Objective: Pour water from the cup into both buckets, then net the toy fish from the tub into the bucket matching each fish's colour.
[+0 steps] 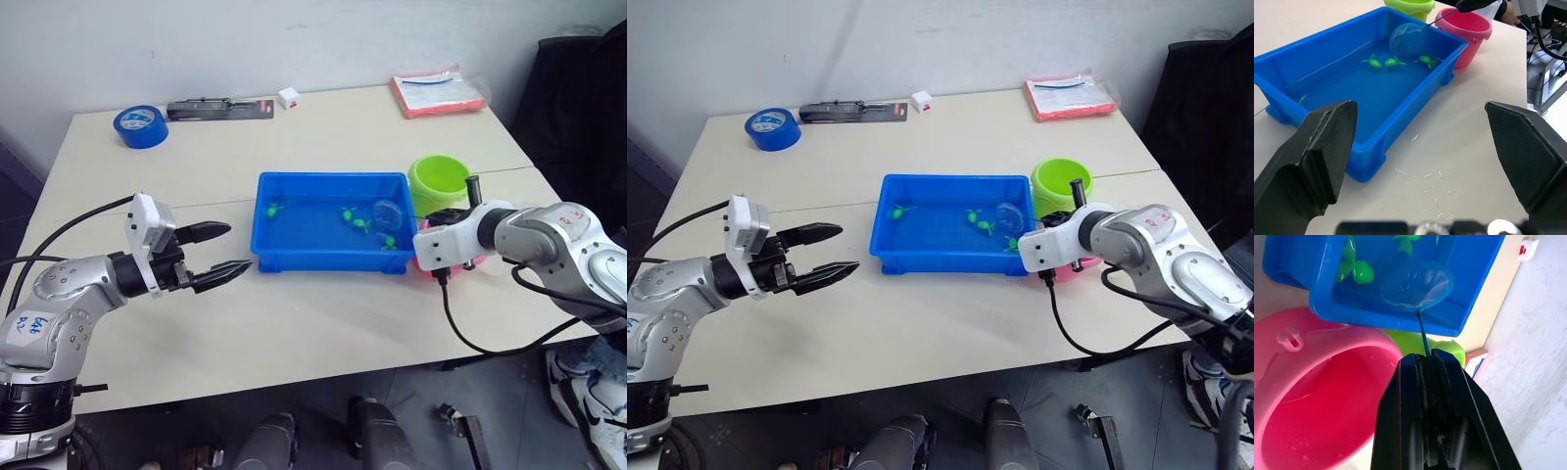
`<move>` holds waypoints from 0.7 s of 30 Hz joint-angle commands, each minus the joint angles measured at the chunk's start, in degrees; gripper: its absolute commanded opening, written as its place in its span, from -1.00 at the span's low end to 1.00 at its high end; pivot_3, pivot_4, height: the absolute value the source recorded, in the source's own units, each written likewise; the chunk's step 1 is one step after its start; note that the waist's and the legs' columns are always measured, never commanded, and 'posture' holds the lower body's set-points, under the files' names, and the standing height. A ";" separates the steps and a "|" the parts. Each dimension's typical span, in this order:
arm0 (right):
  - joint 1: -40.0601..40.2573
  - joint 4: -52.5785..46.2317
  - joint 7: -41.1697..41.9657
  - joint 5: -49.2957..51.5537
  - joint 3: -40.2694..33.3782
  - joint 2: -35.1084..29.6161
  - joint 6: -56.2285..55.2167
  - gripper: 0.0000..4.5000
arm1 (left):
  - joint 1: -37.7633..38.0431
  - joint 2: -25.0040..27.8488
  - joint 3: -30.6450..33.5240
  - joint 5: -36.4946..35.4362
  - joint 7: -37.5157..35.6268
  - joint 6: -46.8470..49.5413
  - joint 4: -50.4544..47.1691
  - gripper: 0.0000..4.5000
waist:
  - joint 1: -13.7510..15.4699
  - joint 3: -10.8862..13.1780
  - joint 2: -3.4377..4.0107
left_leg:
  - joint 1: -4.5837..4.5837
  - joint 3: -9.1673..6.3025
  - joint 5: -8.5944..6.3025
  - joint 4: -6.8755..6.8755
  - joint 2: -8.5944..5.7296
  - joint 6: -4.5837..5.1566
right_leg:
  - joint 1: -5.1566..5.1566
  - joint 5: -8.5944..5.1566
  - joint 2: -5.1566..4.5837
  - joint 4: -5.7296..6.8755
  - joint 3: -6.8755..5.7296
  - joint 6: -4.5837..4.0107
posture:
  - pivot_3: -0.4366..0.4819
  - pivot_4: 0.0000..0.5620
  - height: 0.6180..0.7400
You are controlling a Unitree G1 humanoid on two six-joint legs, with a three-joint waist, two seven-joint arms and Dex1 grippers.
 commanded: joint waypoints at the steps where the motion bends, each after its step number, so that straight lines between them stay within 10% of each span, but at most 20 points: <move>1: -0.21 0.55 0.95 -3.30 -3.18 0.24 -3.07 -0.65 | -0.16 0.49 1.13 -0.26 -0.09 -0.74 -1.75 1.00 | 0.00 0.00 0.00 | 0.00 0.00 0.00 0.00 0.00 0.00 | 0.00 0.00 0.00 0.00 0.00 0.00 | -0.05 -0.47 1.00; 21: 4.66 -4.97 17.65 3.02 -11.95 2.75 -3.55 -0.65 | 0.34 -0.17 1.32 -0.52 1.02 -0.80 -2.77 1.00 | 0.04 0.00 0.00 | 0.01 -0.01 0.00 0.01 0.01 0.00 | 0.03 0.00 0.00 0.00 -0.01 0.00 | -0.05 -0.47 1.00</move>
